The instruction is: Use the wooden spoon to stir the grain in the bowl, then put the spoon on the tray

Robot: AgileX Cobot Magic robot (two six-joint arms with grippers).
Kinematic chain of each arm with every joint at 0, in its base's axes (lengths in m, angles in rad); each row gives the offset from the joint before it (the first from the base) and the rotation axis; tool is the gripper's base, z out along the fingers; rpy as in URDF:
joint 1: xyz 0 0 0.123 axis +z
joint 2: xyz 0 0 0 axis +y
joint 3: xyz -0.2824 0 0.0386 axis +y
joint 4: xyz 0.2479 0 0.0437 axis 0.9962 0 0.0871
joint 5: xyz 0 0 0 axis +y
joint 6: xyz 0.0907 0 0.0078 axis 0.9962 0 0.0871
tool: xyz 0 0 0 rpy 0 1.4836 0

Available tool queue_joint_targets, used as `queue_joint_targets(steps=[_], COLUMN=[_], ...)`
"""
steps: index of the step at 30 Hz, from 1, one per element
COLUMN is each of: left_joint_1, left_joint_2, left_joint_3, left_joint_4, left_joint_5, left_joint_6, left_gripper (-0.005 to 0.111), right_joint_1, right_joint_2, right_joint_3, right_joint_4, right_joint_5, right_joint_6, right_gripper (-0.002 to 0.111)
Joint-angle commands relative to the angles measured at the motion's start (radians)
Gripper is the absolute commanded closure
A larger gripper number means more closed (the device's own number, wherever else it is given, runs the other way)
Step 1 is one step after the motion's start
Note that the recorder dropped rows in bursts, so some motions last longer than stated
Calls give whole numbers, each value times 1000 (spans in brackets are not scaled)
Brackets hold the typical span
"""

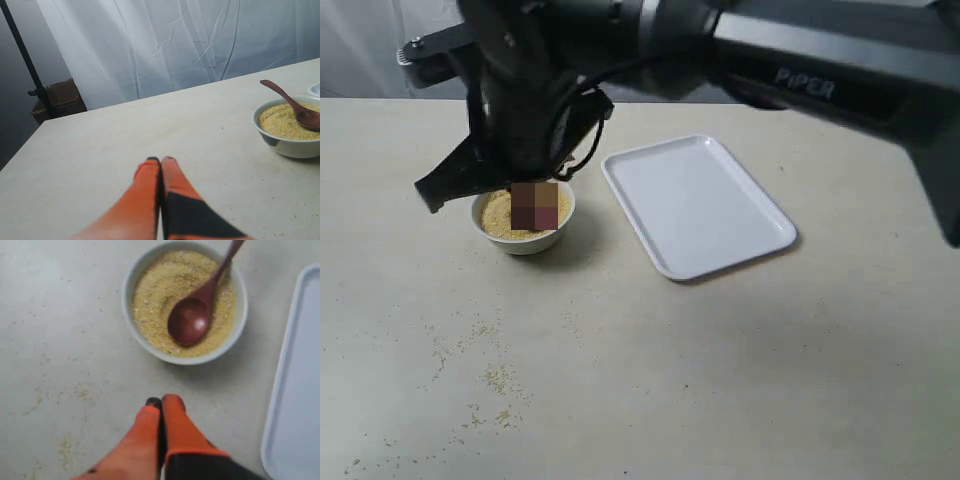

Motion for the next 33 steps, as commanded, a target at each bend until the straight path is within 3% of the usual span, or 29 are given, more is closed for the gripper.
queue_joint_targets(steps=[1, 5, 8, 18, 33], left_joint_1=[0, 0, 0, 0, 0], left_joint_2=[-5, -5, -5, -5, -5], left_joint_3=[3, 3, 3, 3, 3], left_joint_4=[-3, -3, -3, -3, -3], left_joint_5=[-6, -6, -6, -6, -6], left_joint_6=[-1, -1, -1, -1, -1], left_gripper=[107, 107, 107, 107, 107], right_joint_1=[29, 18, 12, -79, -58], right_joint_2=[116, 297, 373, 446, 479], right_joint_3=[-111, -370, -453, -468, -468], right_joint_4=[-103, -229, -323, -221, -57], right_joint_5=[21, 97, 122, 114, 106], right_joint_6=[86, 147, 176, 231, 160], right_gripper=[108, 108, 108, 108, 108])
